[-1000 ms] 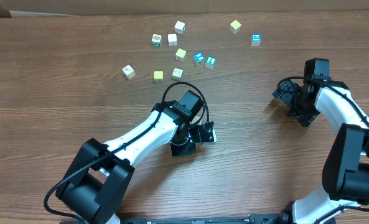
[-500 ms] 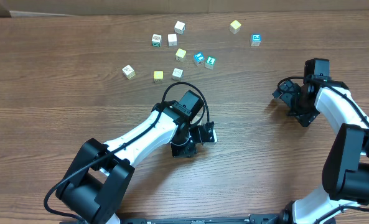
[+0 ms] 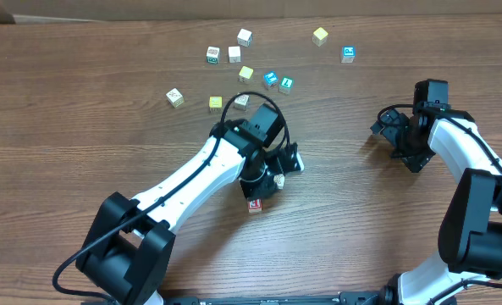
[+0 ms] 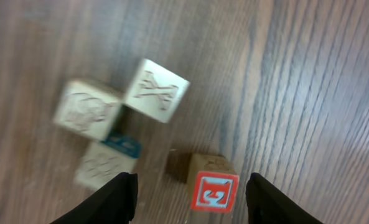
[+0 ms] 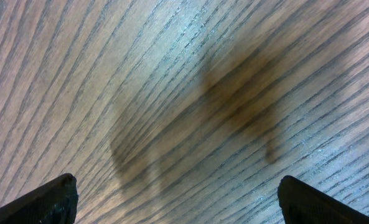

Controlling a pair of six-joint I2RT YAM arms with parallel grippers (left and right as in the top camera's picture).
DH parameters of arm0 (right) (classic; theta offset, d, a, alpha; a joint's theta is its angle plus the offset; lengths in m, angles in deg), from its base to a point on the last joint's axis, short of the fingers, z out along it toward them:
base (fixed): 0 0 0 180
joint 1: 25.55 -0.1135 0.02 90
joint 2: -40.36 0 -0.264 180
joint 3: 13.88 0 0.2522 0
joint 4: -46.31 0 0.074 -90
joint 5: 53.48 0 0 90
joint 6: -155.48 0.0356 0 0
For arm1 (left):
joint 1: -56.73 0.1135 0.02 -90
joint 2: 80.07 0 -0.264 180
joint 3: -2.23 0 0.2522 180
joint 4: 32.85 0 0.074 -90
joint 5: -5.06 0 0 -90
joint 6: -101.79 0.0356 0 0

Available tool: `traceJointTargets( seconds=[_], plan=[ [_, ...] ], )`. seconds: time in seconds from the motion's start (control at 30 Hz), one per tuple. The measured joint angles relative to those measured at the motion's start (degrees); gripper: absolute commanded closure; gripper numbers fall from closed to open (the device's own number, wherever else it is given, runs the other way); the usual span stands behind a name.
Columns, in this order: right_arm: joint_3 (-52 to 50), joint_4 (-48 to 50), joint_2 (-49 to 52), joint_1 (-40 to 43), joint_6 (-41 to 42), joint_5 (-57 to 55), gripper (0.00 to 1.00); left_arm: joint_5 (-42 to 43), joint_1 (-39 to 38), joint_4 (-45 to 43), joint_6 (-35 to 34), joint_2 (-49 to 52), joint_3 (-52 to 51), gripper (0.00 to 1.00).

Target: Form a circle

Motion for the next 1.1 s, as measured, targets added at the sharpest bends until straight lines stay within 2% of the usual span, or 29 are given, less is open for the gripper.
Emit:
traceJointTargets(
  seconds=[0.1,0.2,0.23,0.47,0.63,0.83,1.1],
  plan=[
    [0.0,0.0,0.0,0.0,0.0,0.0,0.0,-1.0,0.0,2.6,-3.9,-0.1,2.3,0.62],
    [0.0,0.0,0.0,0.0,0.0,0.0,0.0,-1.7,0.0,6.1,-8.1,-0.3,3.0,0.93],
    [0.0,0.0,0.0,0.0,0.0,0.0,0.0,-1.9,0.0,7.3,-9.6,-0.3,3.0,0.96],
    [0.0,0.0,0.0,0.0,0.0,0.0,0.0,-2.2,0.0,12.3,-21.2,-0.3,0.4,0.95],
    [0.0,0.0,0.0,0.0,0.0,0.0,0.0,-2.2,0.0,11.3,-28.1,-0.3,-4.2,0.96],
    [0.0,0.0,0.0,0.0,0.0,0.0,0.0,-2.2,0.0,5.6,-31.9,-0.3,-9.8,0.96],
    [0.0,0.0,0.0,0.0,0.0,0.0,0.0,-2.2,0.0,-0.9,-33.6,-0.3,-10.6,0.95]
  ],
)
